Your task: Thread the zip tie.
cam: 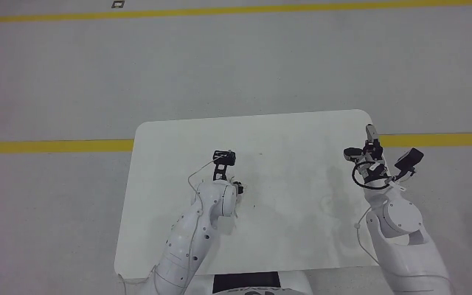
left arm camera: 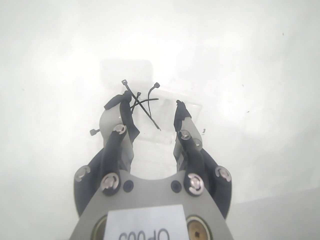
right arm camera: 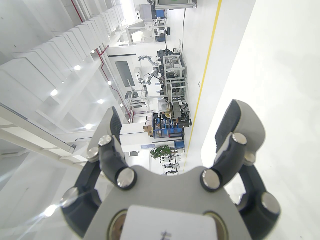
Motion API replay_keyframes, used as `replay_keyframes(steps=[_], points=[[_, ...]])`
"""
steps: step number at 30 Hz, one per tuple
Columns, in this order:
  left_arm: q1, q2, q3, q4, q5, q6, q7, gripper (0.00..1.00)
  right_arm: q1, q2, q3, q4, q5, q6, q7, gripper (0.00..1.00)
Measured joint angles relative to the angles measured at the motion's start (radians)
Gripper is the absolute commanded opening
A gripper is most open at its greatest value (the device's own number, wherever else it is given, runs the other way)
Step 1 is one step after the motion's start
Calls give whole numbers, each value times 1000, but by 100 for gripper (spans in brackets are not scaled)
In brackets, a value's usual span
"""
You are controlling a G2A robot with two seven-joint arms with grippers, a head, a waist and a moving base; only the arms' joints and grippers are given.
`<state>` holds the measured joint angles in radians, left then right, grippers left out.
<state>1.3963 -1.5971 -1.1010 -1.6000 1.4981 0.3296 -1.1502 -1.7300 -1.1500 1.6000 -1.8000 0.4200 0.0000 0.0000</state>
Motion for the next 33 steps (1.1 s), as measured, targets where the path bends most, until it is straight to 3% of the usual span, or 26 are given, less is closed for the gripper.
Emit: replay_keyframes(steps=[17,33], points=[[10,12,6,-24,-25,0,-16,24,0,0,0,0,0,0,0,100],[-8,15,22,21,-5,10,-21,21,0,0,0,0,0,0,0,100]])
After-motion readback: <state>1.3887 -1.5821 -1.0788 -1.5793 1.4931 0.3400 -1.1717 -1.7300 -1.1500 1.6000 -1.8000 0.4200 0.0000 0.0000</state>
